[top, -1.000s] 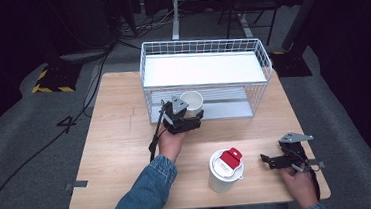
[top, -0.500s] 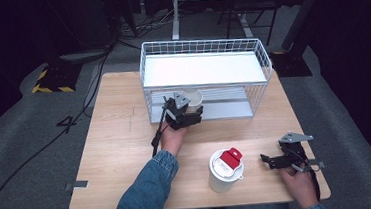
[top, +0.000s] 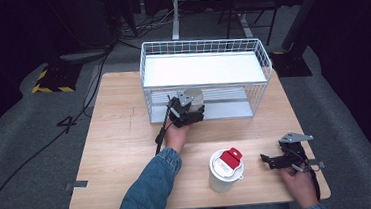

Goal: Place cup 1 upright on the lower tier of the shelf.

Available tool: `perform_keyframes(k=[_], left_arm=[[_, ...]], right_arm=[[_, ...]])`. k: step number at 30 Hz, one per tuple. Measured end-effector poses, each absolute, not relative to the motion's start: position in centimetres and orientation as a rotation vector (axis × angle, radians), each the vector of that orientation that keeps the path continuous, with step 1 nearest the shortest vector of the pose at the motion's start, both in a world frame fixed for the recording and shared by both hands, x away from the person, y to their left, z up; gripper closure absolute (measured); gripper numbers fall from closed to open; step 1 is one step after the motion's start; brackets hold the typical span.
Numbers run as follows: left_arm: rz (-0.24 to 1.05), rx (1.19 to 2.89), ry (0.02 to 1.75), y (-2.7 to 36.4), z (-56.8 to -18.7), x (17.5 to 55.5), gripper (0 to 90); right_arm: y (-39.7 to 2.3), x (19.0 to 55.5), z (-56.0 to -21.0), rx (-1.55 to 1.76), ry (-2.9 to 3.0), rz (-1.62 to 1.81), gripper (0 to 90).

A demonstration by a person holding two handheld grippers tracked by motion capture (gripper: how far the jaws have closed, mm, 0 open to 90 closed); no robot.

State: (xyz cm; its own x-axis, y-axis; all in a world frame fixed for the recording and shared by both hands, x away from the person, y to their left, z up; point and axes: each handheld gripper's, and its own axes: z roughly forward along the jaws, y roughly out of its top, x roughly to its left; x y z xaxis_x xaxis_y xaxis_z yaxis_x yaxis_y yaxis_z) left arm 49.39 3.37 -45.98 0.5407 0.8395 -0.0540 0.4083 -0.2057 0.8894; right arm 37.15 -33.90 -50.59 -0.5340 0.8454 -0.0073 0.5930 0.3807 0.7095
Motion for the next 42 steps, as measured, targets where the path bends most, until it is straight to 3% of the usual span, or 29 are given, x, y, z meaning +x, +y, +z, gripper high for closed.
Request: perform_keyframes(k=[19,20,24,42], left_arm=[[0.613,1.767,1.098,2.7,-47.1,51.9,21.6],[0.555,1.8,1.031,2.7,-47.1,52.3,21.6],[0.615,1.767,1.107,2.3,-47.1,52.3,21.5],[0.573,1.804,1.099,2.0,-47.7,53.0,20.7]], right_arm=[[-33.9,37.2,-50.6,1.25,2.277,0.943,0.1],[-33.9,37.2,-50.6,1.25,2.276,0.943,0.1],[-33.8,37.2,-50.6,1.249,2.278,0.942,0.1],[-33.8,37.2,-50.6,1.246,2.278,0.945,0.1]])
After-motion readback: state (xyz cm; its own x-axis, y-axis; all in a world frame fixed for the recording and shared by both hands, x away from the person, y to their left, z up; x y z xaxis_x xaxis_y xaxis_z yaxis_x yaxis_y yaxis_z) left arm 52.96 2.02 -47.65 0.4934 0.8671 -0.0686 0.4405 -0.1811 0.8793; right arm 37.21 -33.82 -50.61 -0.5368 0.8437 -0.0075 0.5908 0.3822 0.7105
